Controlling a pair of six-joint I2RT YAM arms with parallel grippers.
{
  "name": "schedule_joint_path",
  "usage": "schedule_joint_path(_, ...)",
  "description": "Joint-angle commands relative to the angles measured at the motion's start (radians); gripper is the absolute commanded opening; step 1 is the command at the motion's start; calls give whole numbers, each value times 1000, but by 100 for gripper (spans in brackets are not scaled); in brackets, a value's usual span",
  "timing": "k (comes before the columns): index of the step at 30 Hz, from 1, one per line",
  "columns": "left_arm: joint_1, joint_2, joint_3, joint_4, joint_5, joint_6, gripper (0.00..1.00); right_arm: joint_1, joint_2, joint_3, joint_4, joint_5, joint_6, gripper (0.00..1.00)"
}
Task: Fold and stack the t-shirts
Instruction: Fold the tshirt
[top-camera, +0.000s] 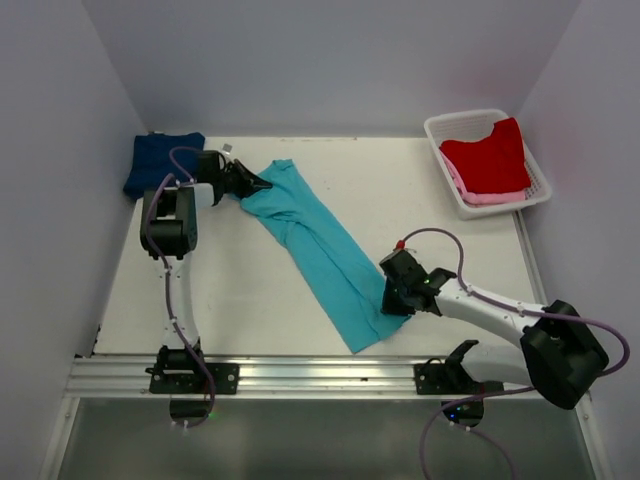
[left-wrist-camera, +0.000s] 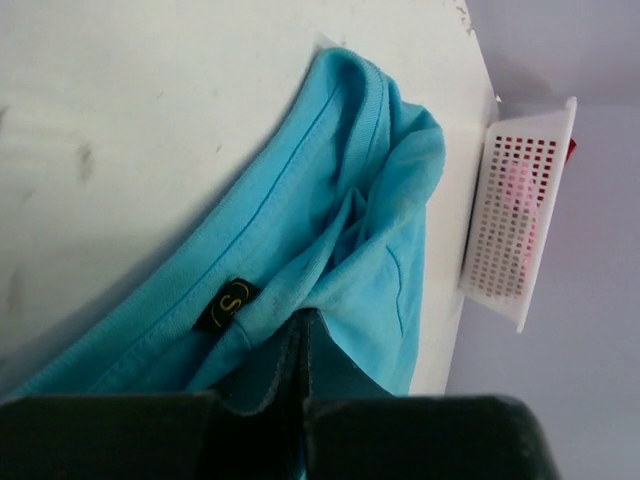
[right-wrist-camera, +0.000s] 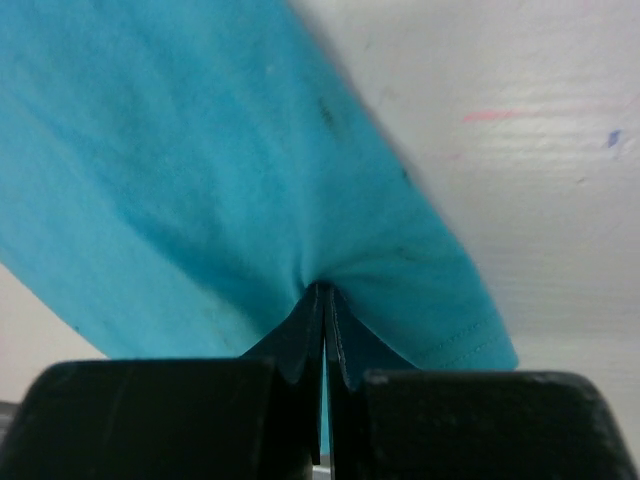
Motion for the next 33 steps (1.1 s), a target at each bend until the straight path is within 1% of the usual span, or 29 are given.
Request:
schedule_joint_path(1,-10,149,143,-40,67,-11,0,78,-29,-8,-52,-27,95,0)
schedule_joint_path(2,-12,172,175,-41,87,-20,0,94,-40,-2,-55,-38,107,0)
schedule_joint_path(5,-12,230,244,32,144,-72,0,152,-46,15,-51,-68,121,0)
schedule_joint_path(6,-12,244,255,107,161,-123,2,178,-44,18,-44,-84,123,0)
schedule_joint_path(8,-12,298,292,207,225,-199,4,207,-35,31,-23,-101,132,0)
schedule_joint_path(9,-12,316,309,295,245,-276,8,236,-15,39,-17,-105,133,0)
schedule_joint_path(11,-12,382,382,363,297,-339,12,273,3,71,-23,-124,146,0)
schedule_joint_path(12,-38,404,408,417,309,-399,17,311,21,82,-26,-116,152,0)
schedule_joint_path(13,-40,440,454,437,320,-422,19,331,29,102,-29,-112,159,0)
schedule_joint_path(17,-49,510,545,576,314,-534,34,410,74,148,-23,-112,193,0)
schedule_joint_path(19,-52,534,586,648,307,-608,36,444,95,166,-20,-112,192,0)
schedule_joint_path(20,-53,533,587,737,305,-634,40,453,100,194,-20,-90,172,0)
schedule_joint_path(21,-53,525,585,788,303,-684,41,465,106,209,-21,-84,158,0)
schedule_joint_path(22,-53,492,558,845,300,-707,43,467,109,246,-24,-63,141,0)
schedule_joint_path(23,-50,460,530,941,296,-720,47,467,111,266,-37,-49,100,0)
schedule_joint_path(24,-47,420,496,962,296,-694,48,467,111,292,-46,-32,74,0)
schedule_joint_path(25,-44,302,396,966,293,-653,50,467,112,348,-60,-6,51,0)
schedule_joint_path(26,-38,228,328,931,285,-593,55,468,115,379,-89,32,-3,0)
schedule_joint_path(27,-35,147,261,867,270,-412,58,467,118,409,-101,57,-29,0)
schedule_joint_path(28,-35,-10,170,762,238,-284,59,465,123,439,-113,84,-60,3)
schedule_joint_path(29,-36,-91,138,638,206,-146,60,467,127,497,-127,106,-125,7)
schedule_joint_path(30,-41,-169,107,378,152,121,63,464,146,528,-135,178,-159,24)
schedule_joint_path(31,-50,-309,64,257,-5,242,64,464,160,600,-150,215,-190,33)
schedule_joint_path(32,-79,-373,42,107,-110,333,68,461,176,637,-173,256,-251,40)
schedule_joint_path(33,-98,-425,21,63,-199,437,68,453,219,672,-181,316,-285,55)
